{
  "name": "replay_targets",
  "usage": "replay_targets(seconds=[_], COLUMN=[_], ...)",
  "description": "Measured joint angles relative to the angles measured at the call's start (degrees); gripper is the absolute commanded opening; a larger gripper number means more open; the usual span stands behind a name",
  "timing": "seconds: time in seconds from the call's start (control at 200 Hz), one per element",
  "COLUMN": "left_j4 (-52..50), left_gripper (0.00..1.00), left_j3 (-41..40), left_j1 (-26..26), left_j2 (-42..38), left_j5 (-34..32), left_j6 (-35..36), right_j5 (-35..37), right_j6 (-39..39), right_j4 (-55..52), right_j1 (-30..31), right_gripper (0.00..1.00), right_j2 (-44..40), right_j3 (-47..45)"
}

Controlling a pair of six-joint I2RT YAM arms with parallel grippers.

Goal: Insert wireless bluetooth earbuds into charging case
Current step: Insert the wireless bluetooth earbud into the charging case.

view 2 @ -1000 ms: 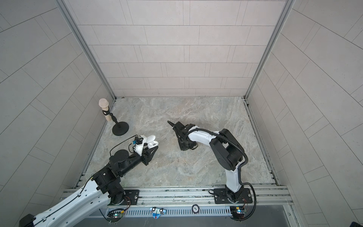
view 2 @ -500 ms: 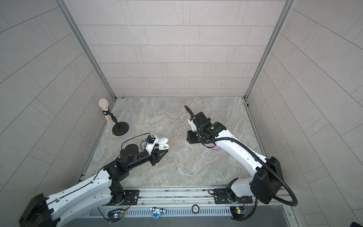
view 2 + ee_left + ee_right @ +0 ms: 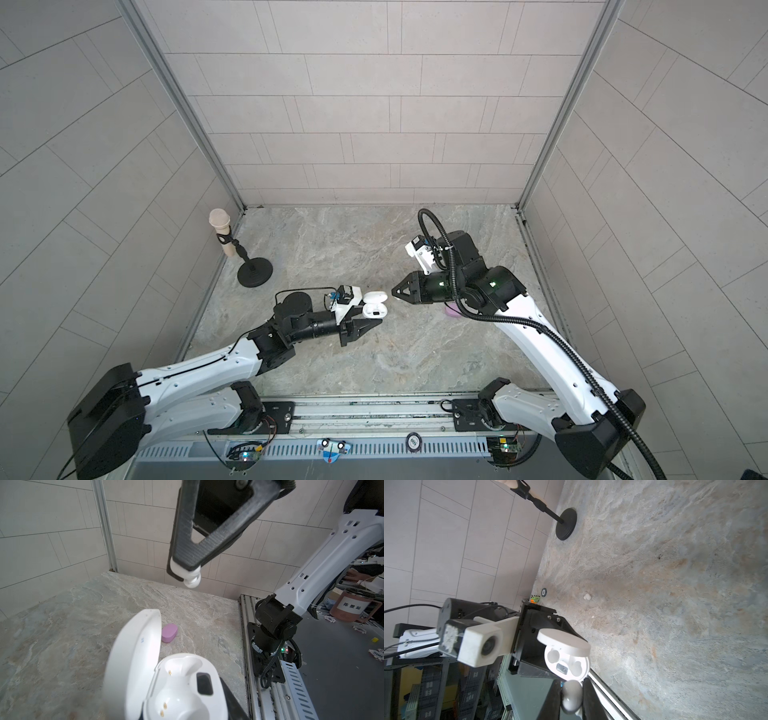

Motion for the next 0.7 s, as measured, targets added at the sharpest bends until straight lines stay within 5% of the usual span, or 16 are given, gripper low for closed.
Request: replay_targets(seconds=[0.701], left_j4=[9.79], left_gripper=[0.09], left_j3=[4.46], left_j1=[0.17], left_j2=[4.74], left_j5=[9.31], left_j6=[-0.46], right_j5=[-7.04], right_j6=[-2.32], right_j4=[0.46], right_j1=[0.37], right_gripper=[0.14], right_j2=[-0.90], right_j3=[-0.02])
